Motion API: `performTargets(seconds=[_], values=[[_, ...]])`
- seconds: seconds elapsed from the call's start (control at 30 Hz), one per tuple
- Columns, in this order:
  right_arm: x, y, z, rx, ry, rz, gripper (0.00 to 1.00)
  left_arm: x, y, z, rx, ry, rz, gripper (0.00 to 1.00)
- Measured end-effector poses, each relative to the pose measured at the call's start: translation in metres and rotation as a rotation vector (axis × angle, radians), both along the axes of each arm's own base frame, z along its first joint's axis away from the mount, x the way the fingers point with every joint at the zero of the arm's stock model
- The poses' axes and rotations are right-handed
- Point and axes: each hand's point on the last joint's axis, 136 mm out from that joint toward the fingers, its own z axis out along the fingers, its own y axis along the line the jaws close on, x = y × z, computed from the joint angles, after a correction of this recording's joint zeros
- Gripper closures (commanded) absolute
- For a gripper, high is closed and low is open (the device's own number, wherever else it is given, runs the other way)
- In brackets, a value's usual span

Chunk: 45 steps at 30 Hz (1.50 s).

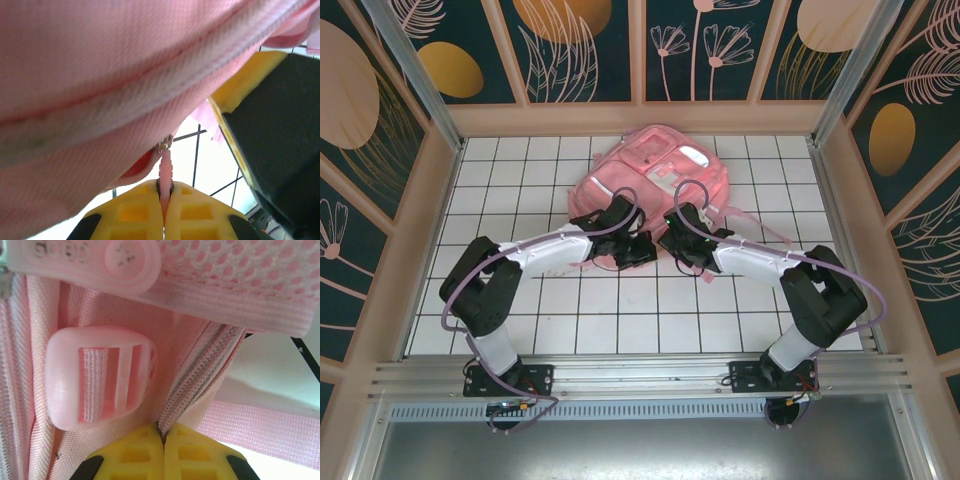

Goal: Pack the student bag

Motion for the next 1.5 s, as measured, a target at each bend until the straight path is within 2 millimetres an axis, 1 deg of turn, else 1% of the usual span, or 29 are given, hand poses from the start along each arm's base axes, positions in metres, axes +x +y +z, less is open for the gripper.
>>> performTargets(seconds=[0.07,0.2,0.3,0.5,0.63,0.7,0.83,1.0,1.07,1.13,1.23,1.37,1.5], values=[[0.000,0.000,0.001,0.001,-0.001,0.011,1.00,0.000,0.008,0.002,-0.007,-0.012,0.005,1.00],[-0.001,0.003,0.003,0.007,-0.008,0.034,1.00,0.008,0.035,0.010,-0.024,-0.020,0.049,1.00],[0.000,0.002,0.003,-0.002,-0.014,0.044,1.00,0.012,0.049,0.015,-0.023,-0.016,0.065,1.00],[0.001,0.000,0.003,-0.039,-0.031,0.070,1.00,0.006,0.055,0.014,-0.035,0.018,0.039,1.00],[0.001,-0.002,0.003,-0.069,-0.038,0.088,1.00,-0.001,0.064,0.010,-0.064,0.050,0.033,1.00],[0.002,-0.002,0.004,-0.081,-0.046,0.101,1.00,-0.004,0.068,0.012,-0.083,0.051,0.028,1.00],[0.007,-0.019,0.001,-0.133,-0.046,0.080,1.00,-0.005,0.084,0.014,-0.089,0.060,0.052,1.00],[0.020,-0.052,0.000,-0.190,-0.040,0.024,1.00,-0.006,0.100,0.013,-0.080,0.069,0.075,1.00],[0.026,-0.066,0.002,-0.194,-0.041,0.002,1.00,-0.007,0.100,0.012,-0.086,0.069,0.066,1.00],[0.030,-0.075,0.003,-0.196,-0.040,-0.005,1.00,-0.007,0.098,0.014,-0.098,0.061,0.053,1.00],[0.034,-0.084,0.003,-0.194,-0.029,-0.005,1.00,-0.007,0.097,0.014,-0.103,0.047,0.041,1.00],[0.046,-0.097,0.009,-0.179,-0.016,-0.005,1.00,-0.007,0.095,0.016,-0.122,0.021,0.023,1.00],[0.062,-0.096,0.010,-0.163,0.000,0.040,1.00,-0.006,0.090,0.025,-0.147,-0.025,0.008,1.00]])
